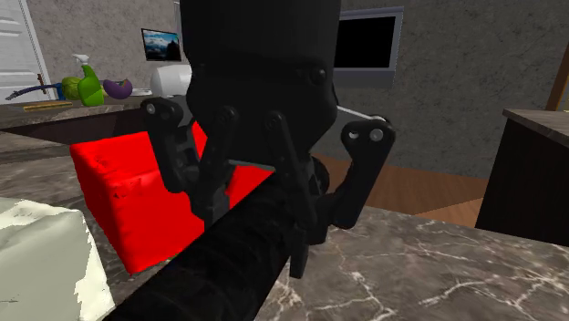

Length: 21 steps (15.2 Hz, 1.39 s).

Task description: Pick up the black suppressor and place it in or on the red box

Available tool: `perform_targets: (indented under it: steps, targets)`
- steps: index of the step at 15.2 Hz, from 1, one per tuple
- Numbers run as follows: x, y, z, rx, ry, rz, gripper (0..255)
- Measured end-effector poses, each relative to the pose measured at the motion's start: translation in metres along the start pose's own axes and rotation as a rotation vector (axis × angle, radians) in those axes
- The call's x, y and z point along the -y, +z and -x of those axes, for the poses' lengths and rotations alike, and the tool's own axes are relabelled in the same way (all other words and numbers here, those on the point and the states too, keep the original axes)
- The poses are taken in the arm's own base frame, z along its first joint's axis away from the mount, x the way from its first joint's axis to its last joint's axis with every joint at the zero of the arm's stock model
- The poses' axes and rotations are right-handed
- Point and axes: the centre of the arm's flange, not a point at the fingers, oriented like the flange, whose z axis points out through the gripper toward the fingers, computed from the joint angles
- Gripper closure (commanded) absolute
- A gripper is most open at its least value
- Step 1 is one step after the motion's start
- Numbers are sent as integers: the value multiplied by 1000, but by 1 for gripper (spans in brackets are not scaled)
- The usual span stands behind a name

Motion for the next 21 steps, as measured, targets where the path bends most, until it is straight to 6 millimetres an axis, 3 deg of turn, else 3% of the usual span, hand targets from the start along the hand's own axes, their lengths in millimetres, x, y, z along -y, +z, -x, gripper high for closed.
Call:
perform_targets:
  steps: [21]
  targets:
    - [-5,-109,-2,0,0,0,255]
